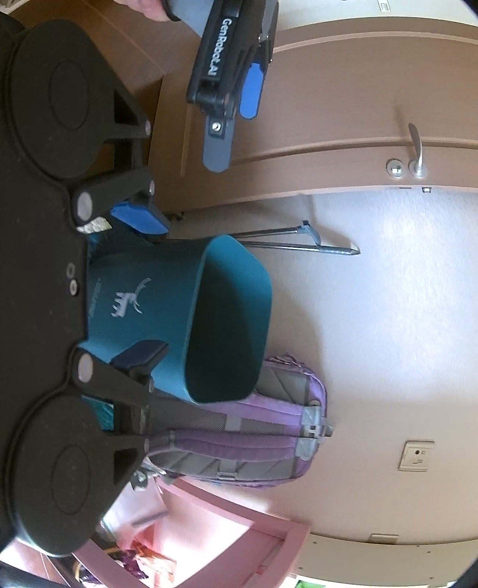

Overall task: Collect trash
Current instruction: 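Move both tools back down to the trash pile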

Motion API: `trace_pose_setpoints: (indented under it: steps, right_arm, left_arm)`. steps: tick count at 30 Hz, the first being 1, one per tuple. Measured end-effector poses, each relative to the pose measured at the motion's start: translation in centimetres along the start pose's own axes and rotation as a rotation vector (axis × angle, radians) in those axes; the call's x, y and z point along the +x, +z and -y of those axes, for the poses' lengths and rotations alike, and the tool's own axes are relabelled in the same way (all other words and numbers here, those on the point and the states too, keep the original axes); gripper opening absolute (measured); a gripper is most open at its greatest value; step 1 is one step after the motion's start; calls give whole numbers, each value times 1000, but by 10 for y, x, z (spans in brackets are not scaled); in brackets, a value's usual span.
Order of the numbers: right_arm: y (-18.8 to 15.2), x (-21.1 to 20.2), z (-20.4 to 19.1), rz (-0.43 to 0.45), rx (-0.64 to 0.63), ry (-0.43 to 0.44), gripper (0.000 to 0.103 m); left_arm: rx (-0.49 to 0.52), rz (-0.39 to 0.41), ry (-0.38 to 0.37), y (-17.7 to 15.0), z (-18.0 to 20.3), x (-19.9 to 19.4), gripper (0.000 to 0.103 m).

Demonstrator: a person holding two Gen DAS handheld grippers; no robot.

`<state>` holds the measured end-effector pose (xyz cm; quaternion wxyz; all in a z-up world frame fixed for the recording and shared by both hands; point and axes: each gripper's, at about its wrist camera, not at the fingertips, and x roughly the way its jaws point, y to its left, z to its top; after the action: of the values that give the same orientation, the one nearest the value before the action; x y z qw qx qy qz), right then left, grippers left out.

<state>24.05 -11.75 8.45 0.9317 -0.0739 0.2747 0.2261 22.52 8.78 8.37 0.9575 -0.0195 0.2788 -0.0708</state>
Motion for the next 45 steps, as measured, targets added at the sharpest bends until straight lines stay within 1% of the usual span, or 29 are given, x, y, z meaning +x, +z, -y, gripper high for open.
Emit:
trace_pose_setpoints:
  steps: [4,7,11,13,17,21,23,24,28,33,35,38,40,42,45]
  right_arm:
    - [-29,12,-3,6,39,26,65]
    - [-56,26,-3,10,59,26,67]
    - [-91,51,-2,-29,87,19,69]
    - [-110,67,1,-62,117,21,69]
    - [-148,104,1,-159,158,12,70]
    - [-184,146,0,-277,163,-19,70]
    - [-203,165,2,-336,181,-32,70]
    - [-213,177,4,-373,195,-26,70]
    - [-259,210,7,-489,253,-34,70]
    - [-311,255,15,-640,328,-93,69]
    - [-327,272,17,-680,336,-121,69]
    - [-351,296,19,-740,304,-151,69]
    - [-368,313,22,-783,312,-159,69]
    - [-387,327,27,-827,349,-174,69]
    - [-416,346,31,-888,404,-190,69]
  left_arm:
    - [-3,-8,19,-30,-14,9,103]
    - [38,-30,14,-58,-26,22,103]
    - [50,-75,26,-96,-43,43,103]
    - [52,-84,45,-117,-51,56,103]
    - [76,-105,49,-154,-61,85,103]
    - [111,-176,41,-190,-70,124,103]
    - [134,-214,17,-210,-74,143,103]
    - [139,-220,4,-219,-76,152,103]
    - [201,-305,-29,-264,-79,192,103]
    - [238,-429,-58,-327,-84,245,103]
    - [256,-470,-77,-350,-84,259,103]
    - [296,-538,-98,-387,-84,280,103]
    - [296,-584,-112,-409,-85,292,103]
    - [271,-641,-120,-432,-87,305,103]
    - [241,-699,-137,-461,-85,318,103]
